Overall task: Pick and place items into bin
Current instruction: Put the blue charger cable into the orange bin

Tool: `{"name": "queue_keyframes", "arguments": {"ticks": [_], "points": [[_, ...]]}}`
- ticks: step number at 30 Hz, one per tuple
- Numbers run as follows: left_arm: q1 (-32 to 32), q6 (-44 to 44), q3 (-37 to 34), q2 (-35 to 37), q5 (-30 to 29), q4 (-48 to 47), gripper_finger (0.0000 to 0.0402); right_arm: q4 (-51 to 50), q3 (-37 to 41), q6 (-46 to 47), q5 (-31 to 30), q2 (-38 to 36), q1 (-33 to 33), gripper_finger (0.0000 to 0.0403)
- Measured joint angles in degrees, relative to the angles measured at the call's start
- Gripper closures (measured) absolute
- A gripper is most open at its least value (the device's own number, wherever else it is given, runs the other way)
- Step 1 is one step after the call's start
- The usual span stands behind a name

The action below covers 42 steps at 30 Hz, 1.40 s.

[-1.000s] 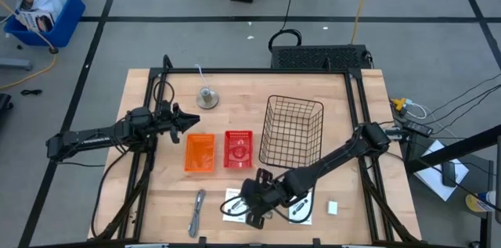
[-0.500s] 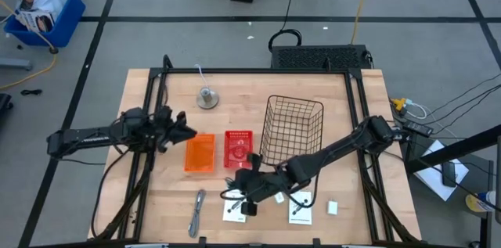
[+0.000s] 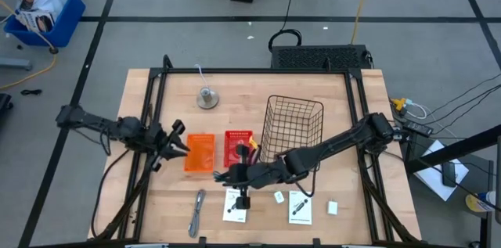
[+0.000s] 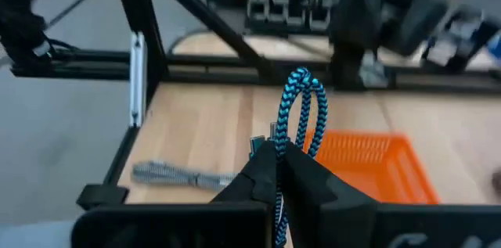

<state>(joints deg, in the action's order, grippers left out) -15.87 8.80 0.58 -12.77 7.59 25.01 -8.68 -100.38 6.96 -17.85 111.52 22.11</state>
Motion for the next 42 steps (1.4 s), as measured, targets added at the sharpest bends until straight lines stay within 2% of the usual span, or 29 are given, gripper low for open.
{"name": "queue_keyframes", "arguments": {"ticks": [3, 7, 12, 17, 20, 23, 28, 32, 36, 42], "points": [[-4.1, -5.4, 0.0, -1.5, -0.3, 0.6, 0.0325, 3.4, 0.0, -3.6, 0.1, -1.0, -0.1, 0.0403], [-5.7, -4.5, 0.0, -2.2, -4.1, 4.3, 0.0325, 7.0, 0.0, -7.1, 2.7, -2.9, -1.8, 0.0403], [-5.5, -0.6, 0.0, -3.5, -8.3, 2.4, 0.0316, 12.2, 0.0, -6.0, 11.8, -3.1, -5.5, 0.0403], [-5.5, 0.6, 0.0, -6.5, -11.3, 3.5, 0.0262, 14.1, 0.0, -5.6, 18.0, -2.0, -9.3, 0.0403], [-5.5, 1.3, 0.0, -7.5, -11.6, 5.1, 0.0218, 16.4, -0.1, -6.9, 19.6, -1.2, -11.2, 0.0403], [-5.5, 1.7, 0.0, -8.3, -11.9, 5.9, 0.0178, 18.6, 0.0, -9.0, 25.1, -0.2, -12.3, 0.0403], [-5.5, 2.1, 0.0, -9.1, -12.3, 6.2, 0.0124, 22.5, 0.0, -7.3, 27.5, 1.6, -14.7, 0.0403], [-5.5, 2.4, 0.0, -10.5, -14.0, 6.3, 0.0101, 24.5, 0.0, -6.1, 28.3, 2.6, -16.4, 0.0403], [-5.5, 3.2, 0.0, -11.9, -15.6, 6.8, 0.0097, 27.4, -0.1, -6.5, 25.8, 3.3, -16.9, 0.0403], [-5.5, 2.9, 0.0, -13.6, -19.4, 10.9, 0.0108, 29.3, 0.0, -5.9, 25.2, 4.7, -17.8, 0.0403]]}}
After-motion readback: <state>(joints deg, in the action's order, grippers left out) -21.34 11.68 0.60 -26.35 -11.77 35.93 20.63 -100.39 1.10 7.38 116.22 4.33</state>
